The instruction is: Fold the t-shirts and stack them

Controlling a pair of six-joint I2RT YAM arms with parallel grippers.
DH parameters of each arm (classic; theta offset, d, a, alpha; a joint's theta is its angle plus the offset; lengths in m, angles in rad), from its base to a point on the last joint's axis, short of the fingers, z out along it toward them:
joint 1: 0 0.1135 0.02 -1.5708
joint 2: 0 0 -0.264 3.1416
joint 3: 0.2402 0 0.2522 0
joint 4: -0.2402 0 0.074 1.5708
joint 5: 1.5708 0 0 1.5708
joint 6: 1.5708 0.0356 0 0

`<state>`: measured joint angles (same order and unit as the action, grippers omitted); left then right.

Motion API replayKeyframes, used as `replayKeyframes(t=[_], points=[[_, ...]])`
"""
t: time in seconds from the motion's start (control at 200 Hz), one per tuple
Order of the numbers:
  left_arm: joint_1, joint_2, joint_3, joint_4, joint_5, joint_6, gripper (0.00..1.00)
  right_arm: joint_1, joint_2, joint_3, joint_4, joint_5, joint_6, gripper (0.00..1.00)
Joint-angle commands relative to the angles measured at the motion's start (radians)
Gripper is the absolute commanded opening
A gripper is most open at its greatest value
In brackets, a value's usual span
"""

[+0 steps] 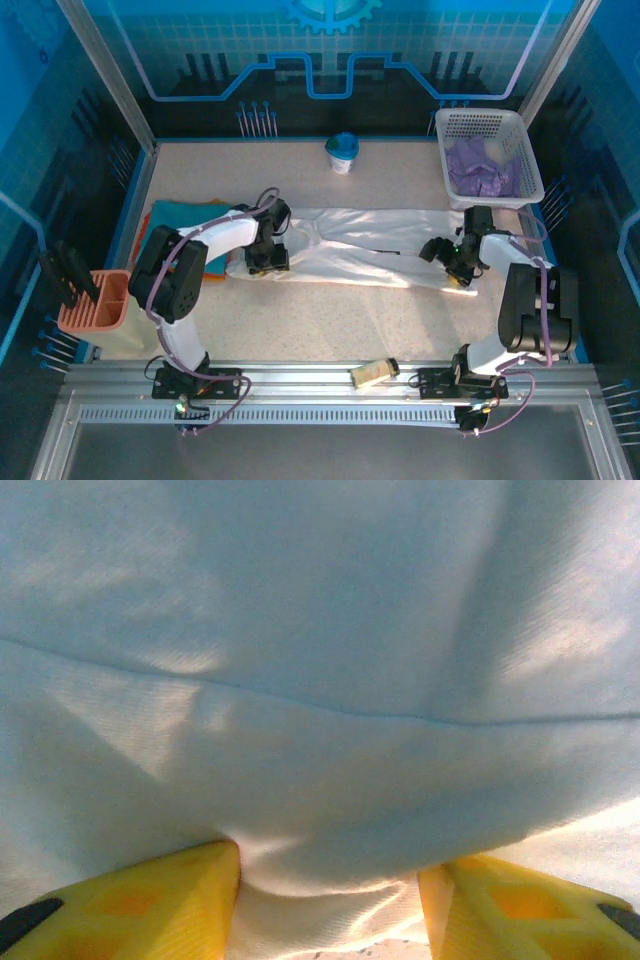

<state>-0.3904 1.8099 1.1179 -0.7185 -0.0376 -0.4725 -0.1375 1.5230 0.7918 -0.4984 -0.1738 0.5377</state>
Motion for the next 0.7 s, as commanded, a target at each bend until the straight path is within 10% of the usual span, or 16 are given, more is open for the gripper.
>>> replayKeyframes(t=[0.0,0.265,0.695], points=[[0.026,-0.002,-0.085,-0.009,-0.040,-0.015,0.52,-0.053,0.022,-0.013,-0.048,0.054,-0.014,0.87],[0.037,-0.034,-0.109,-0.018,-0.047,0.002,0.51,-0.116,-0.032,-0.021,-0.071,0.049,-0.022,0.86],[0.042,-0.068,0.165,-0.129,0.013,0.036,0.53,0.118,-0.106,0.138,-0.091,0.157,-0.076,1.00]])
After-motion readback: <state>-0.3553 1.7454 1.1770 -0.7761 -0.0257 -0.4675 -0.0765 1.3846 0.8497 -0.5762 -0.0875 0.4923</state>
